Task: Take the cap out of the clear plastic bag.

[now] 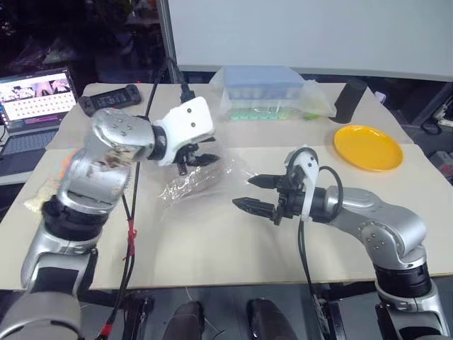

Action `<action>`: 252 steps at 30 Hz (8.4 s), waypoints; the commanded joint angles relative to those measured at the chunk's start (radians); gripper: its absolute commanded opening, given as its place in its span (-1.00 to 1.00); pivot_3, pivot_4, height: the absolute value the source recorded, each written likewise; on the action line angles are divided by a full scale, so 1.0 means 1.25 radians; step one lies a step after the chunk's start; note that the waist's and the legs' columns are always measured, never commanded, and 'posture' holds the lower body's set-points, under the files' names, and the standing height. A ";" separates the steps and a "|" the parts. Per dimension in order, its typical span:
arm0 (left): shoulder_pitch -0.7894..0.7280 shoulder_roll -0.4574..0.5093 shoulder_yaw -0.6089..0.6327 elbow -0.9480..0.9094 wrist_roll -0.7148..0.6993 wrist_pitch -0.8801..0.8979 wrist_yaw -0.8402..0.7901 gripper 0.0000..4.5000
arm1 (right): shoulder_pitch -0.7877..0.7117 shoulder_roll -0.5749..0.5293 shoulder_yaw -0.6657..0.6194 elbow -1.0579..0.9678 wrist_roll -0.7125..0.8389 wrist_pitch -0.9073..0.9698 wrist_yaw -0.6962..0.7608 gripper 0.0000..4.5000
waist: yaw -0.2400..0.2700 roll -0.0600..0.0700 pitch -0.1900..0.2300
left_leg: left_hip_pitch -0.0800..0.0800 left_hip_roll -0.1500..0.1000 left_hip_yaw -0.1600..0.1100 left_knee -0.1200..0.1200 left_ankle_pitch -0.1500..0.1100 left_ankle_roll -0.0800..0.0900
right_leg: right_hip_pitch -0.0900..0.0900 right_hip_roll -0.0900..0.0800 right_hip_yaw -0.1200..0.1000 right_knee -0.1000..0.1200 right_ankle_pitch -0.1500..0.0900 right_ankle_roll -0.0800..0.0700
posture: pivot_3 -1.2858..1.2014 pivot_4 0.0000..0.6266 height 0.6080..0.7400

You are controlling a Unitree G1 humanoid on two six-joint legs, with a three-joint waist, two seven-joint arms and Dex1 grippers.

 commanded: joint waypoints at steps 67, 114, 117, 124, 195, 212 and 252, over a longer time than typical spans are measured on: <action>-0.085 0.026 -0.117 0.285 0.388 -0.613 0.273 -0.99 | -0.058 0.141 -0.085 -0.037 0.138 0.050 -0.163 1.00 | 0.004 0.000 0.000 | -0.001 -0.001 0.000 0.000 0.000 0.000 | 0.000 -0.001 0.000 0.000 0.001 -0.001 | 0.03 -0.52 1.00; 0.035 -0.013 -0.116 0.240 0.199 -0.457 -0.037 -0.99 | -0.014 0.336 -0.108 0.241 0.210 -0.068 -0.371 1.00 | 0.002 -0.003 0.002 | 0.000 0.001 -0.001 0.000 0.000 0.000 | 0.000 0.000 -0.002 0.001 0.001 -0.003 | 0.03 -0.52 1.00; 0.031 -0.010 -0.108 0.245 0.198 -0.457 -0.032 -0.99 | -0.003 0.338 -0.130 0.248 0.217 -0.079 -0.353 1.00 | 0.004 -0.003 0.002 | -0.001 0.000 -0.001 0.000 0.000 0.000 | -0.001 0.000 -0.002 0.001 0.001 -0.003 | 0.03 -0.52 1.00; 0.031 -0.005 -0.104 0.247 0.200 -0.457 -0.026 -1.00 | -0.003 0.325 -0.146 0.266 0.165 -0.107 -0.347 0.89 | 0.002 -0.003 0.002 | -0.001 0.000 -0.001 0.000 0.000 0.000 | -0.001 0.000 -0.001 0.001 0.001 -0.003 | 0.03 -0.52 1.00; 0.053 -0.029 -0.098 0.160 0.200 -0.387 0.041 -1.00 | -0.374 0.616 -0.301 0.726 0.241 -0.175 -0.577 0.70 | -0.018 -0.003 0.002 | 0.000 0.000 -0.002 -0.003 0.000 0.000 | -0.001 -0.001 -0.001 0.001 0.001 -0.003 | 0.03 -0.52 1.00; 0.035 -0.028 -0.095 0.162 0.210 -0.389 0.041 -1.00 | -0.468 0.634 -0.268 1.039 0.148 -0.307 -0.441 0.70 | -0.019 -0.003 0.002 | 0.000 0.000 -0.002 -0.003 0.000 0.000 | -0.002 -0.001 -0.001 0.001 0.001 -0.003 | 0.03 -0.52 1.00; 0.049 0.002 -0.094 0.163 0.230 -0.416 0.065 -1.00 | -0.589 0.630 -0.338 1.291 -0.018 -0.429 -0.270 -0.98 | -0.020 -0.003 0.003 | 0.000 0.000 -0.002 -0.004 0.000 0.000 | -0.002 0.000 -0.001 0.001 0.002 -0.003 | 0.03 -0.52 1.00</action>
